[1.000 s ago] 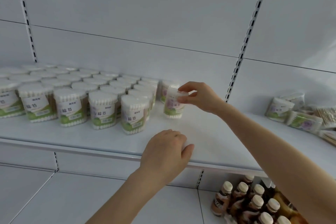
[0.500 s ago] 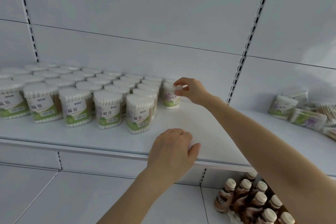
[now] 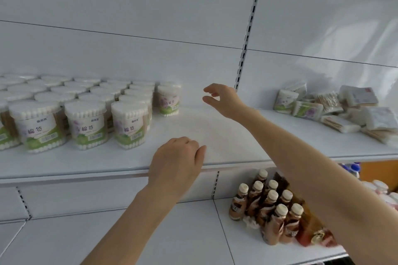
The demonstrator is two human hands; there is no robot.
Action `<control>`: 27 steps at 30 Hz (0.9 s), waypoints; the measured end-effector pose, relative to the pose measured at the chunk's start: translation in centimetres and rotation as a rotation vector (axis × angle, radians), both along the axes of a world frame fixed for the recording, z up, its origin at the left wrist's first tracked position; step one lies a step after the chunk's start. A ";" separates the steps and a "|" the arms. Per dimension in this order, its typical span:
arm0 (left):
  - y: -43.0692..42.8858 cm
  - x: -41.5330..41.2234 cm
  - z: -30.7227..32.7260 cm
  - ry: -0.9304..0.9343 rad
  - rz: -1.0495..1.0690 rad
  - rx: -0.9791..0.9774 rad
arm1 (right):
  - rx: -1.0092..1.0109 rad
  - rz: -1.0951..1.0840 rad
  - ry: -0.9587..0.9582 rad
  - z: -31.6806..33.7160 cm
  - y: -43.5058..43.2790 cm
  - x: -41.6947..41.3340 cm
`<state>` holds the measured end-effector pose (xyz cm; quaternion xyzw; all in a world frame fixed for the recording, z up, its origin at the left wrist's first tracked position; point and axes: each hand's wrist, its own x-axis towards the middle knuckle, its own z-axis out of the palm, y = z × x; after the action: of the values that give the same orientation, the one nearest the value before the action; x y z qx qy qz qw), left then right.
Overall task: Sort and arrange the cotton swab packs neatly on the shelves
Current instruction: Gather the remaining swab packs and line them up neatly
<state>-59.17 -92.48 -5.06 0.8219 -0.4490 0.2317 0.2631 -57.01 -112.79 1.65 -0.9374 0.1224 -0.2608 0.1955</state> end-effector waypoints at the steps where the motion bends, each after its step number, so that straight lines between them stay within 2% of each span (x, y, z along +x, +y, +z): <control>1: 0.0 -0.2 0.0 -0.002 -0.011 -0.030 | -0.006 -0.042 -0.006 0.0 -0.9 -1.5; 5: -1.9 -2.3 0.4 0.034 -0.105 -0.116 | -0.008 -0.200 -0.020 0.5 -5.8 -7.3; 10: -7.4 -6.3 1.8 0.060 -0.194 -0.123 | 0.024 -0.361 -0.026 0.8 -12.5 -14.3; 15: -14.3 -8.8 3.0 0.085 -0.240 -0.127 | -0.058 -0.397 0.045 1.0 -20.0 -18.9; 24: -22.2 -10.4 3.0 0.112 -0.113 -0.145 | -0.351 -0.364 0.294 0.3 -28.8 -16.7; 27: -22.8 -10.0 3.1 0.140 -0.077 -0.135 | -0.377 -0.327 0.291 0.3 -29.8 -16.0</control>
<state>-69.20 -115.32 -2.00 0.7985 -0.4441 0.1931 0.3576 -72.99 -142.55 1.99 -0.9526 0.2481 -0.1699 -0.0465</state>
